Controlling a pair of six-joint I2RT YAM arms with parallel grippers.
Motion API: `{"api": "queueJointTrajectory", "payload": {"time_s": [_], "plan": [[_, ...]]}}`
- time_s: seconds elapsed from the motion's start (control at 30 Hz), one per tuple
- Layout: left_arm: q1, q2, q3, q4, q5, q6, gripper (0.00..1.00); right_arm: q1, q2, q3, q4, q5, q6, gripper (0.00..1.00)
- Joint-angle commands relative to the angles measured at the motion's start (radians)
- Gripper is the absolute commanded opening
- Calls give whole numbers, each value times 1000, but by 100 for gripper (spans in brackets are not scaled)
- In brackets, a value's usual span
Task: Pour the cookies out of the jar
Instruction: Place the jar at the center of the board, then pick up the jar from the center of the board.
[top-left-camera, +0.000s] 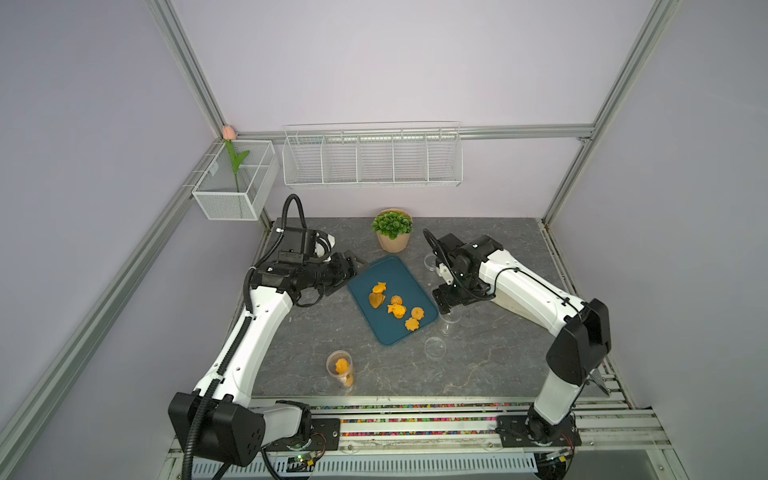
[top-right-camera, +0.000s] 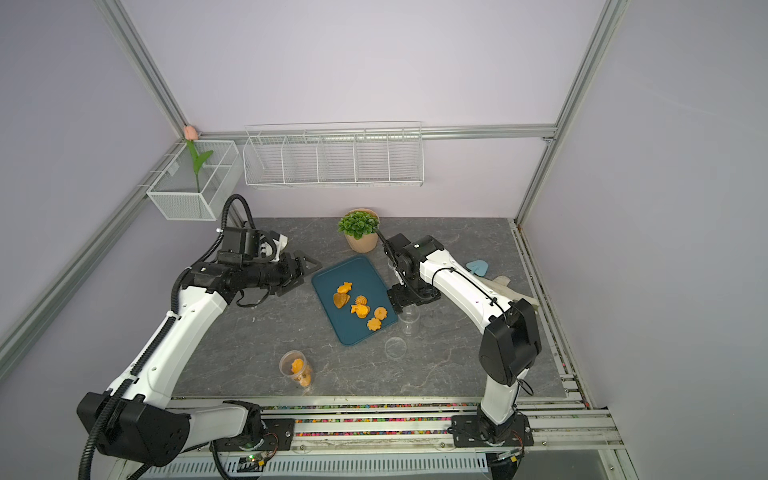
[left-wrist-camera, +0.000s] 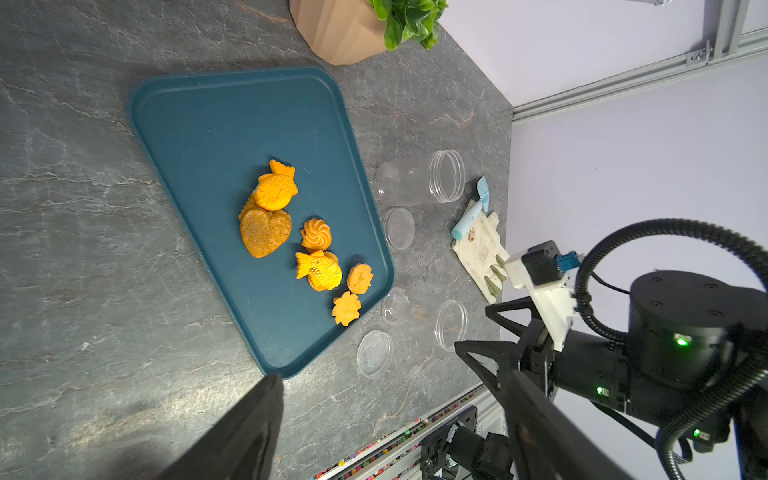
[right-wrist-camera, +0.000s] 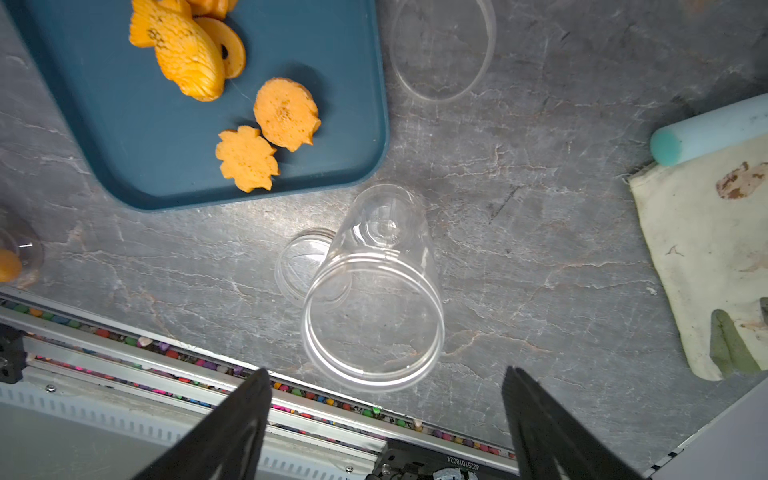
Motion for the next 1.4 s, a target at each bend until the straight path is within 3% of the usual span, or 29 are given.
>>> {"api": "queueJointTrajectory", "payload": {"time_s": [0.0,0.57,0.9,1.03,1.2,1.37], "plan": [[6,-35,-21,5,-3,-10,83,5,-54,5,-23,8,17,89],[6,-144,-88,-20,-4,-49,83,11,-220,11,-7,11,52,89],[6,-234,-96,-68,-64,-128,84,-27,-392,-3,129,11,44,89],[6,-296,-141,-80,-75,-215,84,-94,-489,-56,272,-145,64,89],[4,-378,-188,-115,-88,-296,84,-190,-503,-65,274,-344,137,89],[4,-498,-249,-136,-119,-382,84,-188,-508,-55,317,-499,182,89]]}}
